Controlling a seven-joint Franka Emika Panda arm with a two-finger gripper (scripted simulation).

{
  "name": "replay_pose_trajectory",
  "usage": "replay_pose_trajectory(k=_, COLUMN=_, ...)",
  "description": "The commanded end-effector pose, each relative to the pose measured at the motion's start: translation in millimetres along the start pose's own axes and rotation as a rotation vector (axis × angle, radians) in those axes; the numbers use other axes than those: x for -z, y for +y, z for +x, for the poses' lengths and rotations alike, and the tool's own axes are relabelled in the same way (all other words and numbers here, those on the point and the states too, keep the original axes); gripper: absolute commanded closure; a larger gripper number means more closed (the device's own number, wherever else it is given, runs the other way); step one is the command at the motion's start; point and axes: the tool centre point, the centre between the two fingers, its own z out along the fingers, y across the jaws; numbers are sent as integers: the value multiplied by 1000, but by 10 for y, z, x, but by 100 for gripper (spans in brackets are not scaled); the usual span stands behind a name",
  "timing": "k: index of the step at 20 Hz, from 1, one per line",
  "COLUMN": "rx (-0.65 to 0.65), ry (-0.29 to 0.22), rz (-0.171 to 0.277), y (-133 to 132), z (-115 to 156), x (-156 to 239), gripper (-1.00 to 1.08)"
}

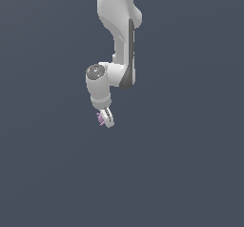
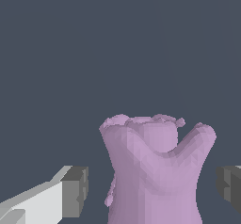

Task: Pick up the object and move it to a goal position.

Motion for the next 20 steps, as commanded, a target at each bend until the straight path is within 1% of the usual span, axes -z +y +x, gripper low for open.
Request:
replay_pose_trajectory(k=1, rx=0, ry=1, rz=1, y=-7, z=2, x=-39, gripper=-92)
replay_pose_trajectory(k=2, rx=0, ry=1, rz=1, y=-8, z=2, x=-41, gripper=-92)
replay_pose_trajectory(k=3, rx=0, ry=1, rz=1, y=-8, z=2, x=-41, gripper=108)
replay_pose_trajectory(k=15, rx=0, ry=1, rz=3, y=-19, z=7, x=-24, gripper=108)
replay_pose_trajectory(k=20, rx=0, ry=2, rz=3, y=-97, z=20, x=69, gripper=108)
